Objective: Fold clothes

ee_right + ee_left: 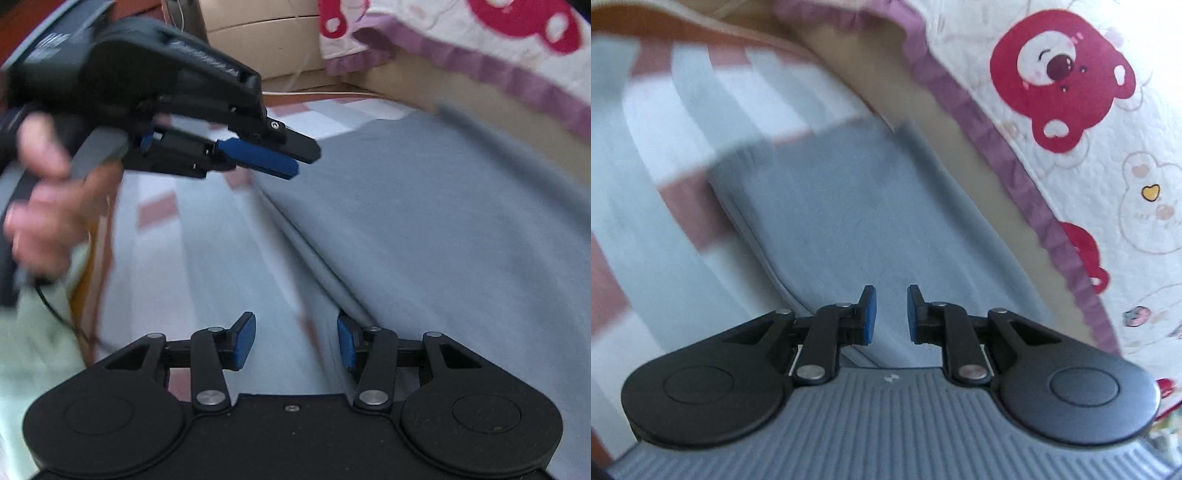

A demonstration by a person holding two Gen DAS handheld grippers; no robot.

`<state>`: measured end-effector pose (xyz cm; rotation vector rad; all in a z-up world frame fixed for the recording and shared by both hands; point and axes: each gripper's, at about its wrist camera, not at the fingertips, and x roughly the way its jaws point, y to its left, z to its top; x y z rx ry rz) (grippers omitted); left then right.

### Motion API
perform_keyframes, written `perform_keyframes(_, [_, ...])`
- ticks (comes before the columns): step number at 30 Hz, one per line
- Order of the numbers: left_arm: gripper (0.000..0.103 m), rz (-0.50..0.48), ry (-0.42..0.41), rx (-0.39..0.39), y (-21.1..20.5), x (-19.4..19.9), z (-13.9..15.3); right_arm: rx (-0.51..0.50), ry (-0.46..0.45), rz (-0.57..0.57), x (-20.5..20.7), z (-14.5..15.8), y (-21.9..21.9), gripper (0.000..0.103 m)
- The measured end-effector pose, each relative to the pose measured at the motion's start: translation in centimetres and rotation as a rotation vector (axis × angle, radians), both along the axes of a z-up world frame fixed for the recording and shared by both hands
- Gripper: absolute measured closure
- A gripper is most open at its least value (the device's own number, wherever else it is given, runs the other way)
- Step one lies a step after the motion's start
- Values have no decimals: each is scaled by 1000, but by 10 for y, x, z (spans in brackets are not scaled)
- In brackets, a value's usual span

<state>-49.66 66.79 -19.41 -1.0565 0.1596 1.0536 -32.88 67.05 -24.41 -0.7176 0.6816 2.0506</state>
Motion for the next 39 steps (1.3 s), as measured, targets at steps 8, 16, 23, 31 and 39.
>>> perform_keyframes(8, [83,98,-26,-56,5,-44,-8,26,24,37,-51,1,43,46])
perform_keyframes(16, [84,4,38,-68,7,-53,-12,109,-14,159,-79,3,42,44])
perform_keyframes(23, [86,-114,206,-82,10,-39,-21,124,-75,337,-84,18,-14,83])
perform_keyframes(31, [81,-180,240,-58,16,-18,-23,147,-177,46,-1,57,-37,76])
perform_keyframes(39, [82,-195,382,-27,24,6,-27,95,-282,19,29,46,-34,53])
